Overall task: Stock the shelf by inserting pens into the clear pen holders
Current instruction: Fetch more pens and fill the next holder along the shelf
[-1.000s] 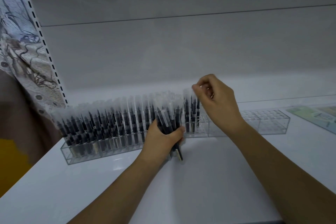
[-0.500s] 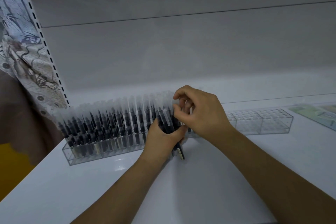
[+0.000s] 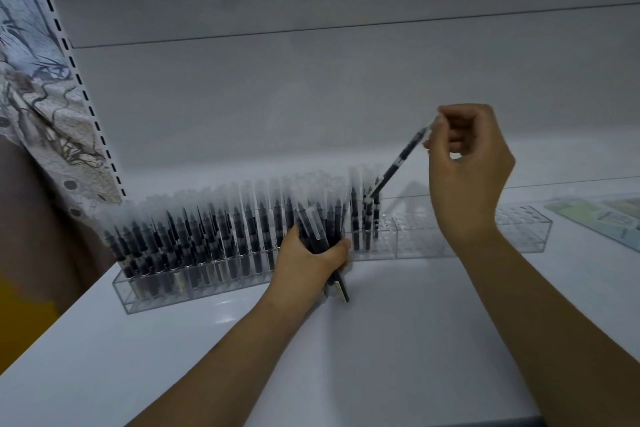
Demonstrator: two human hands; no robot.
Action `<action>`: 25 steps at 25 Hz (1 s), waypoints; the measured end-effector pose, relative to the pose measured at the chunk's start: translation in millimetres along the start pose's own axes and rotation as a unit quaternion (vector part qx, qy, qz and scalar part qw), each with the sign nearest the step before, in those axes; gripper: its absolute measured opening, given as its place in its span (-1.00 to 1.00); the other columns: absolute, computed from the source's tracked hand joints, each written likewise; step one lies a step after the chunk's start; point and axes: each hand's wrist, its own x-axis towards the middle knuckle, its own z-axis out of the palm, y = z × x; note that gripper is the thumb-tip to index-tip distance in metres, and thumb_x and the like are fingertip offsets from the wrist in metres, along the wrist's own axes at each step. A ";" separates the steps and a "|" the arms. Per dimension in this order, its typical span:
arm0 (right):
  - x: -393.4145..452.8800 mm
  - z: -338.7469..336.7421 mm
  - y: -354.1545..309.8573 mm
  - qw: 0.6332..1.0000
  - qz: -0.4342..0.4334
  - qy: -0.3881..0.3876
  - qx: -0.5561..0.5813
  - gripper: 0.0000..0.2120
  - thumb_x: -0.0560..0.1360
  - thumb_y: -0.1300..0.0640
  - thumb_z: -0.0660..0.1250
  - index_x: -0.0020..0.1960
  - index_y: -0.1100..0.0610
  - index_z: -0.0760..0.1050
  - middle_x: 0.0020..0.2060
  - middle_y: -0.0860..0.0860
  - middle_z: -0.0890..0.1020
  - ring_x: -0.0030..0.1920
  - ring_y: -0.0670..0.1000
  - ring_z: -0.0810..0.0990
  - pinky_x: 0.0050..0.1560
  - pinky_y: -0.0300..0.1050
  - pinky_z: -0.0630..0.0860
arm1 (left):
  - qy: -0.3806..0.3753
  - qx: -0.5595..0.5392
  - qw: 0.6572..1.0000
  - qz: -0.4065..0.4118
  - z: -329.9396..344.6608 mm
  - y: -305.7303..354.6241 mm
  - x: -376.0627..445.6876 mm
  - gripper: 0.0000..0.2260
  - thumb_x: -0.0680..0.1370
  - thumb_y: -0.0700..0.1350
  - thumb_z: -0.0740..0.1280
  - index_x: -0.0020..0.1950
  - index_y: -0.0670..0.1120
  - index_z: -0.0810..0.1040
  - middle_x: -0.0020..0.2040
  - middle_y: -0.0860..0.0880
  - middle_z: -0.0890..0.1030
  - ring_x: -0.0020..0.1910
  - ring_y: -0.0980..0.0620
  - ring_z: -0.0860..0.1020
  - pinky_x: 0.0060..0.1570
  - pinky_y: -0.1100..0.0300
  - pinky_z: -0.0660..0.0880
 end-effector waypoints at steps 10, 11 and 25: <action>-3.9 5.0 28.8 0.975 -0.097 -0.153 -0.128 -0.89 0.61 0.20 0.25 0.08 0.12 0.54 -0.11 -0.04 0.60 -0.16 -0.09 0.56 -0.13 -0.33 0.48 | 0.008 -0.016 1.000 0.005 0.7 2.1 -2.5 -0.85 0.50 -0.23 0.46 -0.07 -0.11 0.50 -0.38 0.02 0.62 -0.52 0.21 0.57 -0.51 0.32 0.51; -4.7 6.1 31.1 0.971 -0.105 -0.174 -0.130 -0.89 0.61 0.20 0.25 0.07 0.11 0.54 -0.12 -0.04 0.60 -0.16 -0.08 0.57 -0.12 -0.30 0.49 | 0.010 -0.019 1.000 0.003 1.0 2.2 -2.4 -0.85 0.50 -0.23 0.46 -0.06 -0.11 0.50 -0.34 0.00 0.62 -0.51 0.22 0.58 -0.50 0.34 0.51; -22.5 14.4 1.9 0.944 -0.022 -0.328 -0.029 -0.75 0.49 -0.10 0.41 0.06 -0.02 0.45 -0.11 -0.14 0.51 -0.26 -0.10 0.49 -0.23 -0.30 0.45 | 0.005 -0.010 1.000 0.021 -1.0 -0.9 0.5 -0.84 0.50 -0.26 0.45 0.03 -0.23 0.53 -0.29 -0.10 0.62 -0.47 0.15 0.59 -0.46 0.35 0.49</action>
